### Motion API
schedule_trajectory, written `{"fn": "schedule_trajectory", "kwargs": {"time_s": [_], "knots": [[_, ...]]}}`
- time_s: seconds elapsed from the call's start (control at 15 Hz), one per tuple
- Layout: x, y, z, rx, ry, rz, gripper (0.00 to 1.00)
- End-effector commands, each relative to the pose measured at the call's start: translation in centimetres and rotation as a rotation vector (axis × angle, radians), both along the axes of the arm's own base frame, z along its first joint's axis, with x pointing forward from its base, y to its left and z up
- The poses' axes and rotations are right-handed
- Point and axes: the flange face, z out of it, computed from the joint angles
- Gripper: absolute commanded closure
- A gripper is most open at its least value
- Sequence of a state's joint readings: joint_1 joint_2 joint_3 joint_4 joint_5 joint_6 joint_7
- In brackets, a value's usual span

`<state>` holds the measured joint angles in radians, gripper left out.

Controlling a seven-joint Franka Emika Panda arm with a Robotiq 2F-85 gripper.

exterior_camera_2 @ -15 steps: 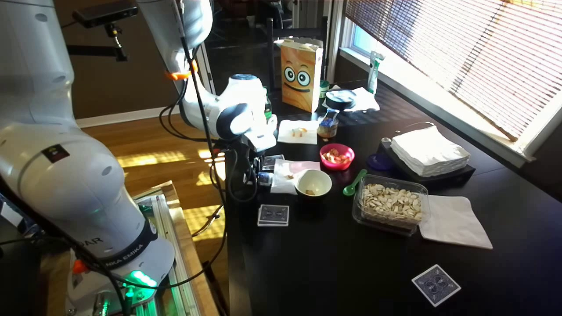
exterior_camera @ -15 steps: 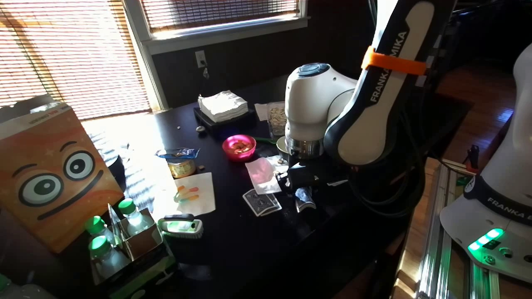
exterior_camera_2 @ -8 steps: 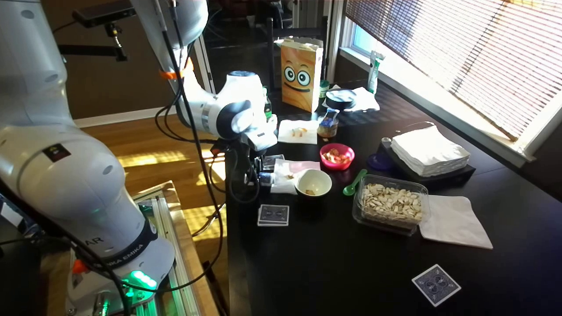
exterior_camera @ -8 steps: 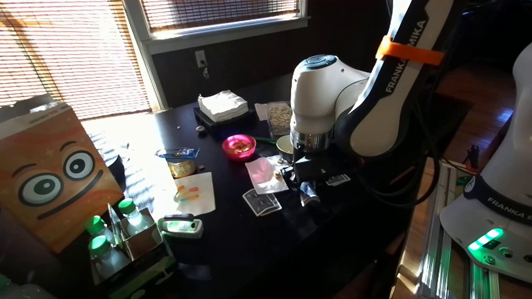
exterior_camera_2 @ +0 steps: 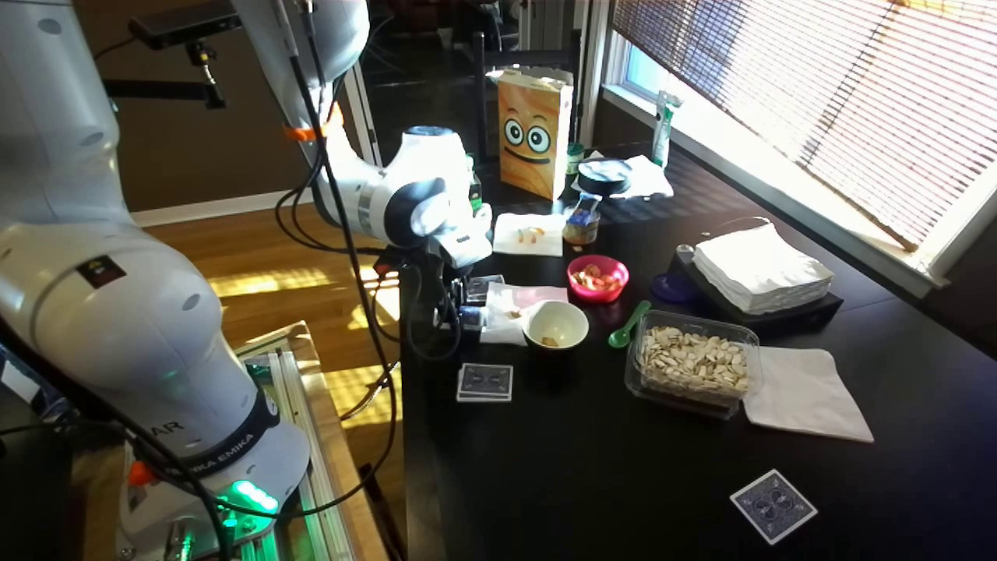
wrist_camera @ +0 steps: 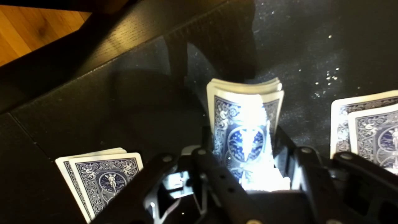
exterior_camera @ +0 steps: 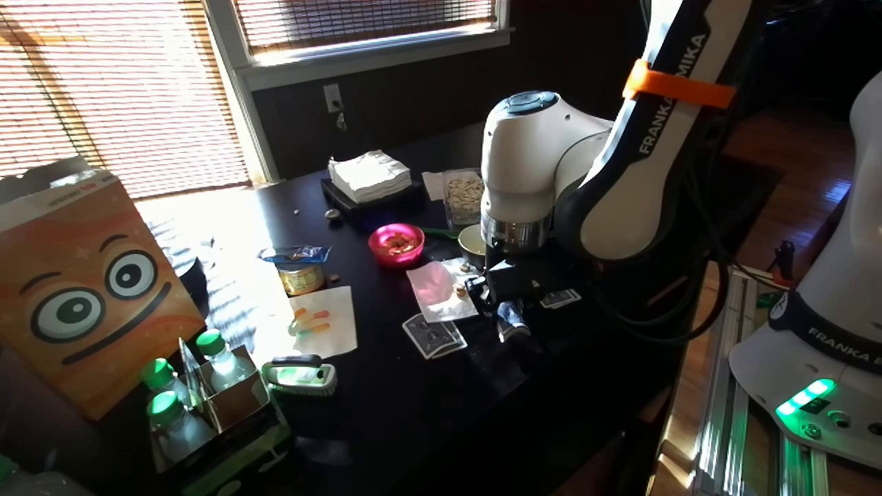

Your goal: Pick up one card from the left pile of cards, put it on the pile in the middle, pick up the middle pile of cards and put them on the cards on the right

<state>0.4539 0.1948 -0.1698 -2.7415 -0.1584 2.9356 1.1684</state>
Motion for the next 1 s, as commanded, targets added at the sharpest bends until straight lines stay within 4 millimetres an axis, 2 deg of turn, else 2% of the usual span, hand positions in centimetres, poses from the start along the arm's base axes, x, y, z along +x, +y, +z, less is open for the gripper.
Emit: {"fn": "schedule_trajectory", "kwargs": {"time_s": [0.0,0.2,0.33,0.67,0.93], "knots": [[0.0,0.0,0.0,0.000,0.001,0.000,0.52],[0.0,0.0,0.0,0.000,0.001,0.001,0.52],[0.0,-0.4,0.1,-0.001,0.002,-0.007,0.55],[0.4,-1.4,0.1,-0.007,0.004,-0.029,0.50],[0.5,-2.3,0.1,-0.017,0.006,-0.044,0.49]]}}
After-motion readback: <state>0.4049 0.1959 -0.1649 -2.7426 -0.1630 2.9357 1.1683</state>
